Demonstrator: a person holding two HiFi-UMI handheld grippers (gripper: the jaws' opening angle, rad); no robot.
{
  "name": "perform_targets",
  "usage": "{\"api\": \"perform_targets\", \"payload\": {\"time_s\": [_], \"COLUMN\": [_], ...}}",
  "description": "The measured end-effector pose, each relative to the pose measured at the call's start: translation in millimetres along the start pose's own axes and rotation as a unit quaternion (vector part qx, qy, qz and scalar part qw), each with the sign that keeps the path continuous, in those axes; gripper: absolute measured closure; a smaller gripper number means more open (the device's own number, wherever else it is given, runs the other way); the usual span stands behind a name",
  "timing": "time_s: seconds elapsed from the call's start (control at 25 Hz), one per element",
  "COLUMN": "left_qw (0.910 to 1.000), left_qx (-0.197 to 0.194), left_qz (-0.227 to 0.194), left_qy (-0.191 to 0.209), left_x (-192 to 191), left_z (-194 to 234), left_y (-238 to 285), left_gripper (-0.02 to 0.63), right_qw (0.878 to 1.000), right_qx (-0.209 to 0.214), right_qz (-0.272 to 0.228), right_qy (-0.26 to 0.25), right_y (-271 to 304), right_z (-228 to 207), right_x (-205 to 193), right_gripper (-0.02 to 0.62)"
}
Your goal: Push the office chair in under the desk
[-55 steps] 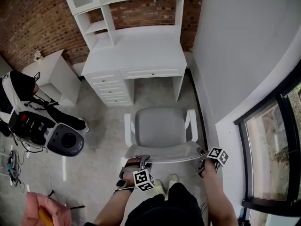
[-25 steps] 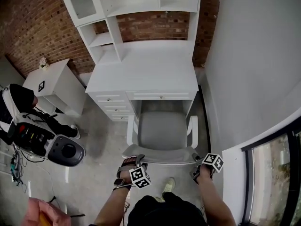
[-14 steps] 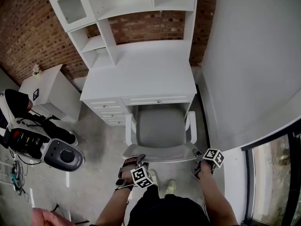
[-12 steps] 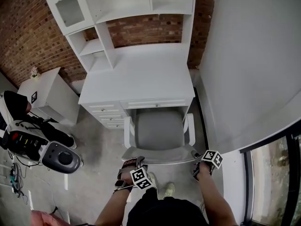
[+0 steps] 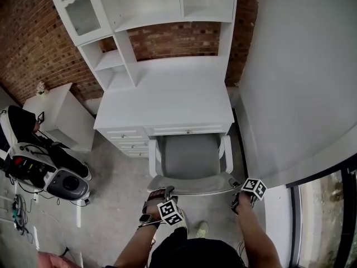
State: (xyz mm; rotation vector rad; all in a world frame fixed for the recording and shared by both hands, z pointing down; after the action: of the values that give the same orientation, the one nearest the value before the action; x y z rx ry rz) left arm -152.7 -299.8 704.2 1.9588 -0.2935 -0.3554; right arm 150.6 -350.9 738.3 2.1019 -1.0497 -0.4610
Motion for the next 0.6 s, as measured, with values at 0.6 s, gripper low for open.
{"api": "perform_targets", "payload": {"time_s": [0.6], "left_qw": [1.0000], "left_qx": [0.001], "left_qz": [0.000], "left_qy": [0.001], "left_x": [3], "left_z": [27], "left_y": [16], "left_gripper": [0.449], "right_qw": [1.000], "right_qx": [0.007], "right_qz": [-0.002], "right_qy": [0.000], "right_y": [18], "right_z": [15], "right_x": [18], "right_gripper": [0.407]}}
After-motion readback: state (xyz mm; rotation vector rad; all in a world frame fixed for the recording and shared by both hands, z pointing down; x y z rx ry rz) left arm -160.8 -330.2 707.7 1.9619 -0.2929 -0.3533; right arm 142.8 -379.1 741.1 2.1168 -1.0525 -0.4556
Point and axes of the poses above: the fingertips, and each gripper's own axes: y forward along the fingers, z to its left, x out of its top, the point moved 4 cm from there along -y, backward along the fingers, and after that the axes turned 12 degrees about z, right-handed, at the moved point
